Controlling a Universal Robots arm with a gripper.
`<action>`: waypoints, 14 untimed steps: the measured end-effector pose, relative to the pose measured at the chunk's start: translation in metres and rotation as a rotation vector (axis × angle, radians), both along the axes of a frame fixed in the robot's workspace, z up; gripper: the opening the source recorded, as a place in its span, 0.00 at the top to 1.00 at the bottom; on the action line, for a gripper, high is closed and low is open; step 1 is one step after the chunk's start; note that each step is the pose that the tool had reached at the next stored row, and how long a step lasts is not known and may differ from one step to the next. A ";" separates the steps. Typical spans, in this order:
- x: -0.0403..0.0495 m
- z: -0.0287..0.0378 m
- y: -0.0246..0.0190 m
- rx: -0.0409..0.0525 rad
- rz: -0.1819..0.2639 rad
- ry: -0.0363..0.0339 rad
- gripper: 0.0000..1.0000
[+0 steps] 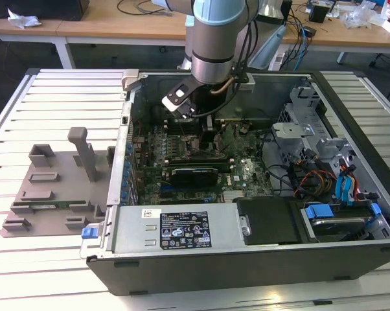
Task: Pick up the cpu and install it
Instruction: 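Place the cpu into insertion slot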
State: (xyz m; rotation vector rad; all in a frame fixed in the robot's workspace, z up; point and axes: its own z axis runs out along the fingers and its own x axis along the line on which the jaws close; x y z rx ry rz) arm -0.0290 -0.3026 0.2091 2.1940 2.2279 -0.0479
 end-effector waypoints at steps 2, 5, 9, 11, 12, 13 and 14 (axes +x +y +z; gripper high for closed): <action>0.0000 0.0083 0.0002 0.0001 0.000 0.0000 0.89; 0.0000 0.0142 0.0002 -0.0001 0.000 0.0000 0.89; 0.0000 0.0178 0.0002 0.0000 0.000 0.0000 0.89; 0.0000 0.0190 0.0002 0.0000 0.000 -0.0001 0.89; 0.0000 0.0206 0.0002 0.0000 0.000 0.0000 0.89; 0.0000 0.0223 0.0003 0.0001 0.000 -0.0001 0.89; 0.0000 0.0231 0.0002 0.0000 0.000 -0.0001 0.89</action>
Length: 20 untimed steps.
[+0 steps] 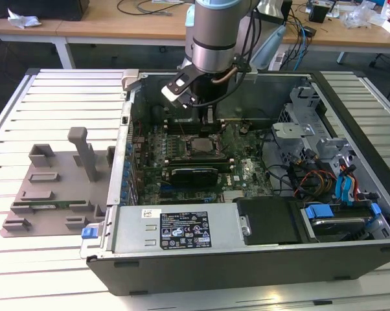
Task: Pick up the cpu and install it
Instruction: 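Place the cpu into insertion slot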
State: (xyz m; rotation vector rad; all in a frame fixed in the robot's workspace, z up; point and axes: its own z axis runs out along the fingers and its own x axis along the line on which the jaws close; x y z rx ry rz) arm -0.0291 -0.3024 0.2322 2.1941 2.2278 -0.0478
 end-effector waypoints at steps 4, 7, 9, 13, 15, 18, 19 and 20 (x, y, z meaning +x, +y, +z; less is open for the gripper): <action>0.0000 0.0056 0.0000 0.0000 0.000 0.0001 0.89; 0.0000 0.0086 0.0000 0.0000 0.000 0.0001 0.89; 0.0000 0.0121 0.0000 0.0000 0.000 0.0001 0.89; 0.0000 0.0171 0.0000 -0.0001 0.000 0.0001 0.89; 0.0000 0.0216 0.0000 -0.0001 0.000 0.0000 0.89; 0.0000 0.0245 0.0000 0.0000 0.000 0.0001 0.89; 0.0000 0.0259 0.0000 0.0000 0.000 0.0000 0.89; 0.0000 0.0266 0.0000 0.0000 0.000 0.0000 0.89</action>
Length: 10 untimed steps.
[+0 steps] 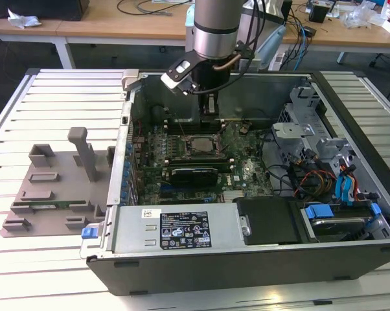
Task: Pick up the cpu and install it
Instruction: 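Place the cpu into insertion slot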
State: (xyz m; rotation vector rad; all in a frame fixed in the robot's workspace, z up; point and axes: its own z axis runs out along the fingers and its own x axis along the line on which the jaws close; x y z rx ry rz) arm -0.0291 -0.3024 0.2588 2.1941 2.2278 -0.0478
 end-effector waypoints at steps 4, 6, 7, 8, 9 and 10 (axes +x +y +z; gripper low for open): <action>0.0000 0.0013 -0.0006 -0.0001 0.000 0.0000 0.89; 0.0000 0.0013 -0.0026 0.0000 0.000 0.0001 0.89; 0.0000 0.0012 -0.0039 0.0000 0.000 0.0000 0.89; 0.0000 0.0012 -0.0054 0.0000 0.000 0.0000 0.89; 0.0000 0.0012 -0.0063 0.0000 0.000 0.0001 0.89; 0.0000 0.0012 -0.0067 0.0001 0.000 0.0000 0.89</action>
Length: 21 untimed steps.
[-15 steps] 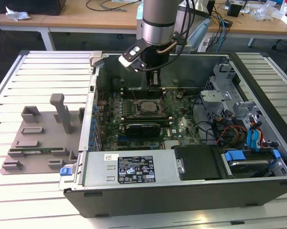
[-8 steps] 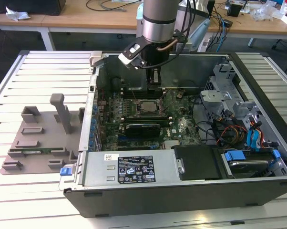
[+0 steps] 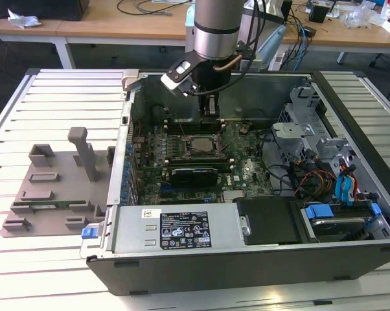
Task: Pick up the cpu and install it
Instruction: 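Place the cpu into insertion slot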
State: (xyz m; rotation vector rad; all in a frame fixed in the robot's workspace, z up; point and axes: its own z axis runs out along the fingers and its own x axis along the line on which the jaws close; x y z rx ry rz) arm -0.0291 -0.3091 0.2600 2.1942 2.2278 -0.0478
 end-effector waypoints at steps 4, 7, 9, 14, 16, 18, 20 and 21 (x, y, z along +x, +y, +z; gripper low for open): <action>0.0000 0.0009 -0.0003 -0.0001 0.000 0.0000 0.89; 0.0000 0.0031 -0.0003 -0.0002 0.000 0.0001 0.89; 0.0000 0.0064 -0.0003 -0.0001 0.000 0.0000 0.89; 0.0000 0.0134 -0.0003 -0.0001 0.000 0.0000 0.89; 0.0000 0.0155 -0.0003 -0.0002 0.000 0.0000 0.89; 0.0000 0.0177 -0.0003 -0.0002 0.000 0.0000 0.89; 0.0000 0.0213 -0.0003 -0.0001 0.000 0.0000 0.89; 0.0000 0.0222 -0.0003 -0.0002 0.000 0.0000 0.89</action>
